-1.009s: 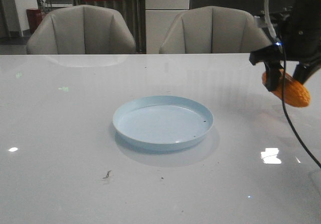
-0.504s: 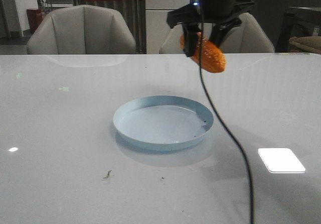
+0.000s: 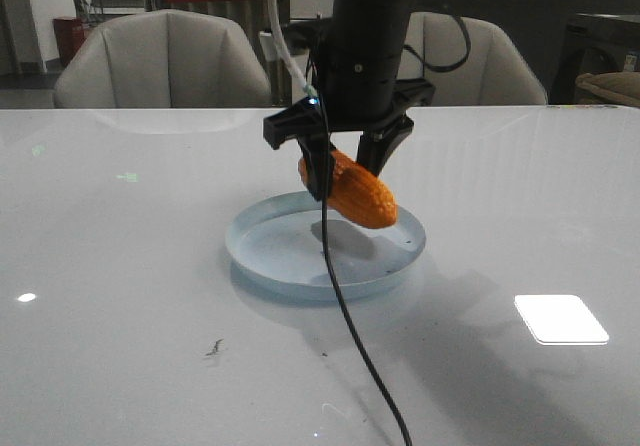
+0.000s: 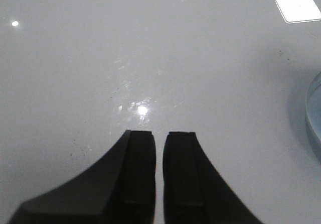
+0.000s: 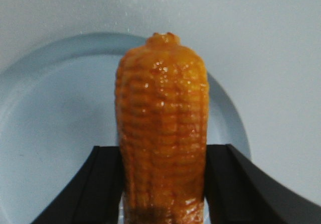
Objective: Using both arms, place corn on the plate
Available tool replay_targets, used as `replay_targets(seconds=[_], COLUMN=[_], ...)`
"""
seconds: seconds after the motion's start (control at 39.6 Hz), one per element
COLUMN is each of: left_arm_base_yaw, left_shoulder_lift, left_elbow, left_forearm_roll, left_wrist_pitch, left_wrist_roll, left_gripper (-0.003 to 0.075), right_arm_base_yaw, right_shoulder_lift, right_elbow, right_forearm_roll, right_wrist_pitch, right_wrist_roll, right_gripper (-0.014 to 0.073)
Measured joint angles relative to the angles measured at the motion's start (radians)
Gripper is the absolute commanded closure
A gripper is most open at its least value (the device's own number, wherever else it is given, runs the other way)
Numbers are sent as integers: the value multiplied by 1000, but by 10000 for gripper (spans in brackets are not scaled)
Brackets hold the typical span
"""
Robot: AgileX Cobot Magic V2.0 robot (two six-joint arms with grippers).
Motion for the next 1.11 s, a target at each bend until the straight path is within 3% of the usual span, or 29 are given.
replay_targets(seconds=[0.18, 0.33, 0.78, 1.11], left_arm_base_yaw=[0, 0, 0, 0], left_shoulder_lift=[0, 0, 0, 0], left_elbow=[0, 0, 0, 0], left_forearm_roll=[0, 0, 0, 2], left_wrist_pitch=[0, 0, 0, 0], left_wrist_roll=[0, 0, 0, 0], left_gripper=[559, 559, 559, 559], right_arm_base_yaw=[1, 1, 1, -47], right_shoulder_lift=[47, 54, 19, -272], right_elbow=[0, -4, -206, -302], right_forearm_roll=[11, 26, 40, -52], right_wrist_pitch=[39, 45, 142, 222], right_wrist_roll=[0, 0, 0, 5], right_gripper=[153, 69, 64, 64])
